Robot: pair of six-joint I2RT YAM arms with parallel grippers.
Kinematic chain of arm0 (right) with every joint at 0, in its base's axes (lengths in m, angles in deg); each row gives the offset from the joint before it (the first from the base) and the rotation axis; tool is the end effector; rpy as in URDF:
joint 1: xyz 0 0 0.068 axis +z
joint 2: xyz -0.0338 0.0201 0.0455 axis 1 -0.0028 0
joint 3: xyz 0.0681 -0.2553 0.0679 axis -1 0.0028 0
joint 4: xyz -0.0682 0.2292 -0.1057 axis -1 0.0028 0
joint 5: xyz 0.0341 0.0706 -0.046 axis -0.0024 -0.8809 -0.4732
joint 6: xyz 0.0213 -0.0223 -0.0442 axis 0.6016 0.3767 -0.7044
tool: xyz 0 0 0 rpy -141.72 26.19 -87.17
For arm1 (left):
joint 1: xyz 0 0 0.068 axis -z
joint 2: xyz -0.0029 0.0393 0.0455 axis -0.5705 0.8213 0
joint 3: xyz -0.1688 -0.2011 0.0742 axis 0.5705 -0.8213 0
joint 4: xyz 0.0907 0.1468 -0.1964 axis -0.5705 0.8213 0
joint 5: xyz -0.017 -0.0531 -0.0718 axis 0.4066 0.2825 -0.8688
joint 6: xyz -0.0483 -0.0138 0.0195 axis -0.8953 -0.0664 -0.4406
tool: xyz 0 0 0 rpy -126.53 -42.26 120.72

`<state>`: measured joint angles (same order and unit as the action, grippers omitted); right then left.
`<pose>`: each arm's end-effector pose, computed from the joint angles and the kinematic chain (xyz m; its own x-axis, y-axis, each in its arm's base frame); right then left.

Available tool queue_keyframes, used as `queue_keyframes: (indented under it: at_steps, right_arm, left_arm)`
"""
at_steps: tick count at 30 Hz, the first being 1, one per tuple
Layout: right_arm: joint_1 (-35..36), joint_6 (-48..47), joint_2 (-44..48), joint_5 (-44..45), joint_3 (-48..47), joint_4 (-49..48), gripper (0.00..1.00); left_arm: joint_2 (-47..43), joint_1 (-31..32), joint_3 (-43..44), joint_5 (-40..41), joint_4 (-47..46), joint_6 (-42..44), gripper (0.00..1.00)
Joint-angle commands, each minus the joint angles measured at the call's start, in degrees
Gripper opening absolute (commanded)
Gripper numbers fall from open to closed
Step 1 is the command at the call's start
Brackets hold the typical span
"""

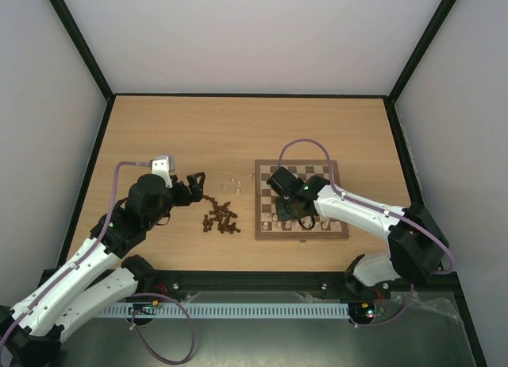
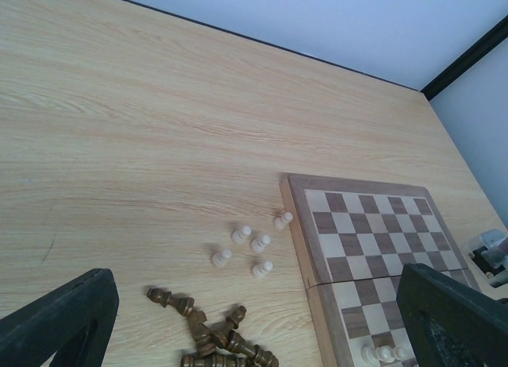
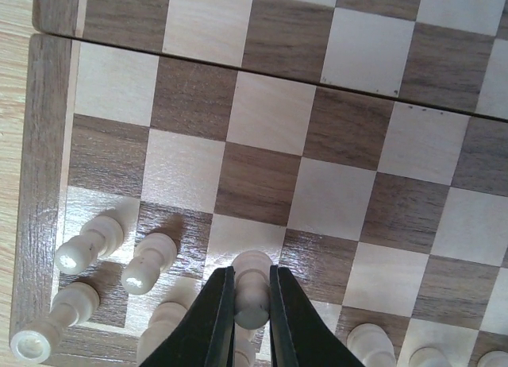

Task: Set up the chess pieces on the board
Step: Place the chess piece on the chessboard.

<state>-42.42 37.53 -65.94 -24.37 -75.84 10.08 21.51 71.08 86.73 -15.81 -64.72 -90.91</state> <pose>0.1904 0.1957 0.2135 -0.8589 -0.1244 -0.4968 -0.2021 0.9736 0.1057 0.1316 -0.0880 0.2989 -0.4772 -0.3447 -0.8084 0.1941 0.8558 -0.4795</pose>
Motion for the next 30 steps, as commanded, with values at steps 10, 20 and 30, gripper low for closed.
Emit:
queue_keyframes:
  at_steps: [10, 20, 30]
  right_arm:
    - [-0.1, 0.5, -2.2, -1.9, 2.0, -1.5, 0.1]
    - [-0.2, 0.4, -2.6, -2.1, 2.1, -1.4, 0.16]
    - [-0.2, -0.4, -2.3, -0.8, -1.1, 0.7, 0.23]
  left_arm:
    - [0.5, -0.3, -1.3, -0.4, -1.2, 0.7, 1.0]
    - [0.4, -0.3, -1.4, -0.5, -1.2, 0.6, 0.99]
    - [0.4, -0.3, -1.3, -0.5, -1.4, 0.7, 0.99]
